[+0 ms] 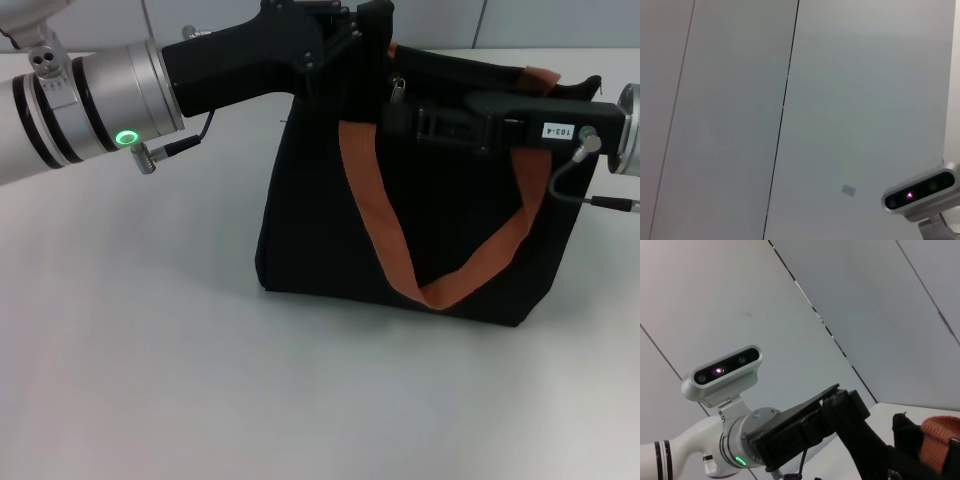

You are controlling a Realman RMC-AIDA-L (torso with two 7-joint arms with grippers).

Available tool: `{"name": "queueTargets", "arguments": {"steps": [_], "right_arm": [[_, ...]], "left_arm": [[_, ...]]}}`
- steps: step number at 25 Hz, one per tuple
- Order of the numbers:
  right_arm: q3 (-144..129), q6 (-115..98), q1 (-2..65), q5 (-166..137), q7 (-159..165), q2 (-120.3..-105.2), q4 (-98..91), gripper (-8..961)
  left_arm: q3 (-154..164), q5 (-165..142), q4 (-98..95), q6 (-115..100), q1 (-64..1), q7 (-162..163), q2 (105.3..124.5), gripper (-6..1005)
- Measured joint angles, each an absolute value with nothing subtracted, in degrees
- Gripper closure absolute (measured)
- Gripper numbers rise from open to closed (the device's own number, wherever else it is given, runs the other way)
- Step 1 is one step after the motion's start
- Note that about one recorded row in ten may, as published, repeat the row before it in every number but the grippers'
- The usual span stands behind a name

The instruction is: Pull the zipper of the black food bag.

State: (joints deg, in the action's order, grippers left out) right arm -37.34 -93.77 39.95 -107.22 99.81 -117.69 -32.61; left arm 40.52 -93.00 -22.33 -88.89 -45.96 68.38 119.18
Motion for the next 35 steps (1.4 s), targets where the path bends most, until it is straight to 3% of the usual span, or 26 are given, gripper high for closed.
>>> {"name": "queueTargets", "arguments": {"steps": [17, 20, 35], "right_arm": [[-37.4, -92.6, 39.5, -107.2, 101.8, -118.01, -33.3, 822], [-37.3, -93.5, 39.1, -107.2, 103.1, -117.69, -33.9, 956], [-36.6, -95.0, 35.9, -104.1, 107.7, -116.88, -38.0, 955]], "left_arm": [[40.5, -92.8, -22.3, -89.6, -45.6, 68.4, 119.18, 974], [40.5, -92.3, -22.3, -89.8, -45.4, 68.4, 119.18, 974], [40.5, -91.7, -22.3, -90.5, -44.4, 68.2, 119.16, 974]]}}
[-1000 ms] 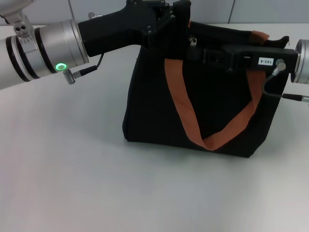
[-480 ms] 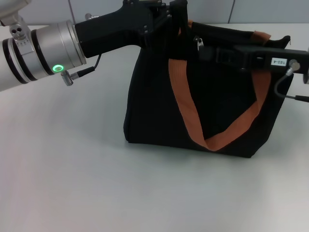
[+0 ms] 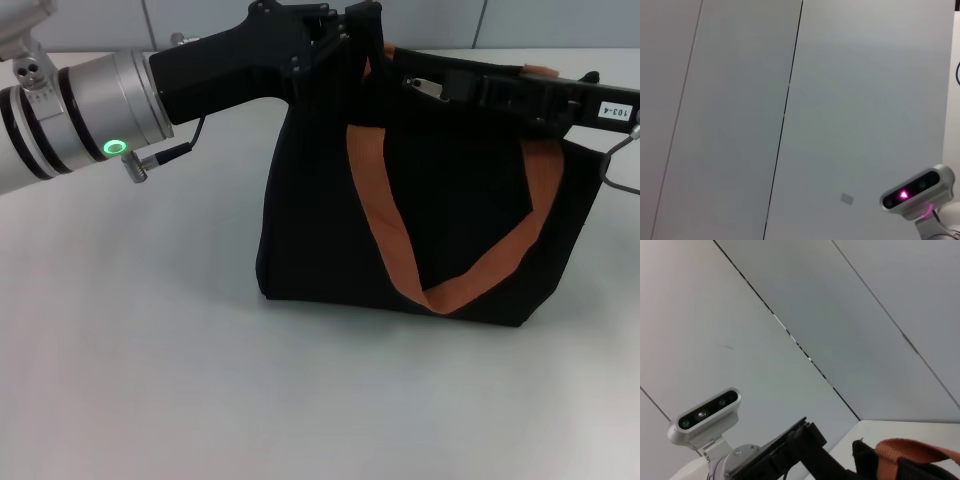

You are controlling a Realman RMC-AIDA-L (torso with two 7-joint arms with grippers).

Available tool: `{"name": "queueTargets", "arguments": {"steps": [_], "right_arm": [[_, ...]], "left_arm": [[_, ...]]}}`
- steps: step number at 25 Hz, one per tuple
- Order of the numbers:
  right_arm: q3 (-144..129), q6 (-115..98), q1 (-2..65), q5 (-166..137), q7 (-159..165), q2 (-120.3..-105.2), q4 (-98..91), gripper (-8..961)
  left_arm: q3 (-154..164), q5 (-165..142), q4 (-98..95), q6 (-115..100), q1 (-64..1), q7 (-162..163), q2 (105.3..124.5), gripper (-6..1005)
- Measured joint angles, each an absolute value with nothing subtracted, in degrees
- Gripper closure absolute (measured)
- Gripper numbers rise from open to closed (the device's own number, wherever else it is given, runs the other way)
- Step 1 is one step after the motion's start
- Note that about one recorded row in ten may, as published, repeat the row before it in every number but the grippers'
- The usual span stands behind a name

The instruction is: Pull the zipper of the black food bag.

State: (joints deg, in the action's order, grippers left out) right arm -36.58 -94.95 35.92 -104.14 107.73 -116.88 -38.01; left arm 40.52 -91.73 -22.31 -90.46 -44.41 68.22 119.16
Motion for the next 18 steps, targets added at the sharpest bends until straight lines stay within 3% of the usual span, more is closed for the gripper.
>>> {"name": "queueTargets", "arguments": {"steps": [18], "right_arm": [[-37.1, -93.6, 38.1, -103.1, 112.1, -116.85, -37.3, 956]], "left_arm": [[40.5, -91.5, -21.6, -92.0, -44.2, 67.8, 119.18, 974]]}}
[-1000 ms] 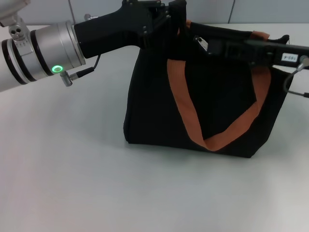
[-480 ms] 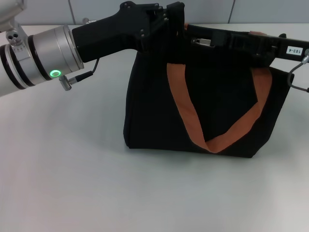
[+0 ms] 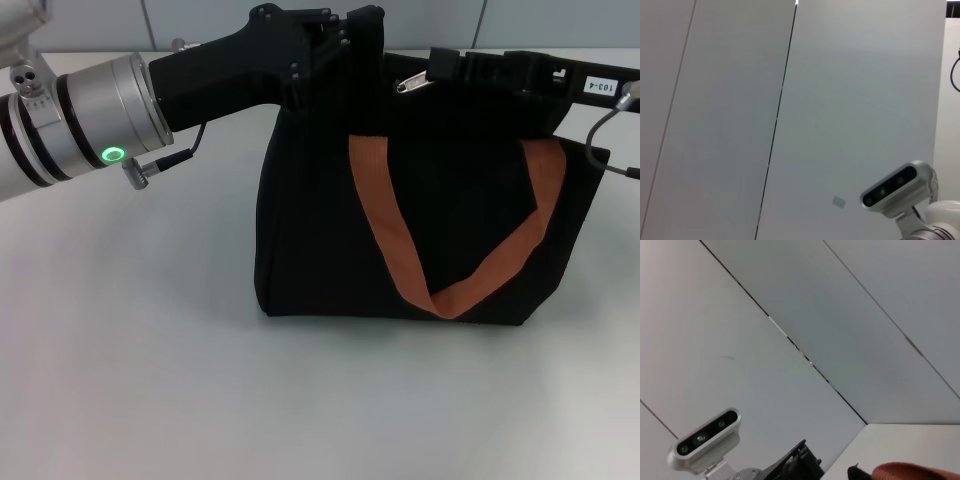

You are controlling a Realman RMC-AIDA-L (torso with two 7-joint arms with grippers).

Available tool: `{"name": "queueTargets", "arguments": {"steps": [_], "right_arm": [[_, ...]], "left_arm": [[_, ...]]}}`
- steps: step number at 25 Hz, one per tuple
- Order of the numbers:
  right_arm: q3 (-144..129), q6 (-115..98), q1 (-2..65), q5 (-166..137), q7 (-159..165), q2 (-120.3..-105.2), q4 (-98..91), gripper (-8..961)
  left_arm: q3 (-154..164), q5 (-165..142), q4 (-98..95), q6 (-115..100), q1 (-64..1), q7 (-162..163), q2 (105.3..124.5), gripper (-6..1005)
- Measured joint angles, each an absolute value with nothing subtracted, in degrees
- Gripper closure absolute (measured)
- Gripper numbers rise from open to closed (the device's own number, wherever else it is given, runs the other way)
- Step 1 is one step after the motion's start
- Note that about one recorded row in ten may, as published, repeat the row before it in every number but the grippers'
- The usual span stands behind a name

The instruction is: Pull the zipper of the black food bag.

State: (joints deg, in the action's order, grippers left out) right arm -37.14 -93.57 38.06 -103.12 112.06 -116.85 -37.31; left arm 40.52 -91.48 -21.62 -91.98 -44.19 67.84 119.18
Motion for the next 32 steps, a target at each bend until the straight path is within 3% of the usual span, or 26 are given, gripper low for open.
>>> {"name": "queueTargets", "arguments": {"steps": [32], "right_arm": [[-39.7, -95.1, 40.0, -103.8, 115.1, -117.11, -37.1, 956]], "left_arm": [[40.5, -90.3, -21.5, -92.9, -43.7, 68.1, 119.18, 973]]}}
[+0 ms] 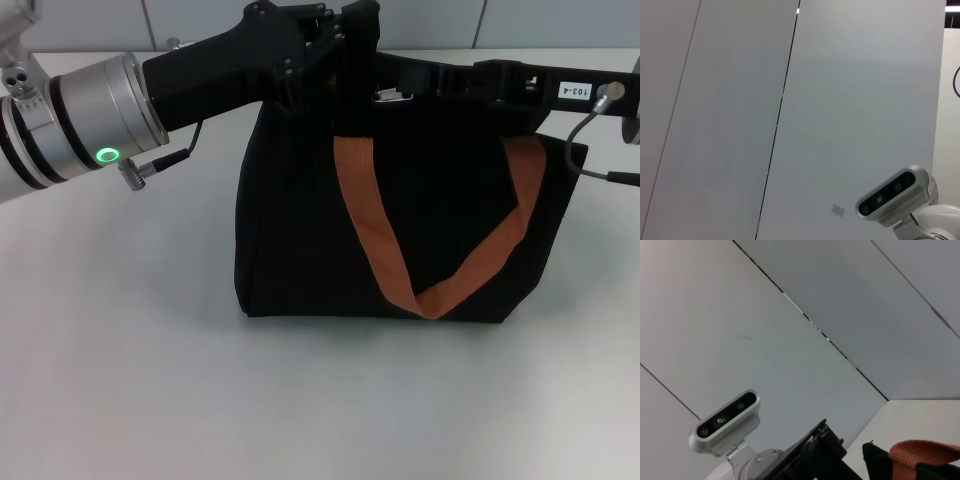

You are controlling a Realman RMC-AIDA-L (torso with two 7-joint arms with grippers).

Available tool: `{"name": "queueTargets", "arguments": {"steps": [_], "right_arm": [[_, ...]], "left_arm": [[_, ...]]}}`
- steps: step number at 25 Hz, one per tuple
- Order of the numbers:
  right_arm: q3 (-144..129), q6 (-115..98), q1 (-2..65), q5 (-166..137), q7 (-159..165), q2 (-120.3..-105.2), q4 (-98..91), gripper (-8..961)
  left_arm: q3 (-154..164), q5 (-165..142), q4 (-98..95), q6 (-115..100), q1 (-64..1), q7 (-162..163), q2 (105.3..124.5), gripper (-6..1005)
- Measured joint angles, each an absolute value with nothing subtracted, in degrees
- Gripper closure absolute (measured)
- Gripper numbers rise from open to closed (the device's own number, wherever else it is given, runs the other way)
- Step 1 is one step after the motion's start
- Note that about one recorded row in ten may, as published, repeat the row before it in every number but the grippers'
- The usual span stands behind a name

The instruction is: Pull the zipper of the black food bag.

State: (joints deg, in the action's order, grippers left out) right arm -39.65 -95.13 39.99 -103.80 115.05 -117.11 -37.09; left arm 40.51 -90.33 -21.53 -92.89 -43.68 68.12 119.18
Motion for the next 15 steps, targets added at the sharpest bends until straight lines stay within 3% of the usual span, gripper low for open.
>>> {"name": "queueTargets", "arguments": {"steps": [15], "right_arm": [[-41.8, -94.3, 40.2, -103.9, 116.3, -116.89, -37.1, 956]], "left_arm": [[40.5, -90.2, -21.5, -92.9, -43.6, 68.2, 119.09, 973]]}}
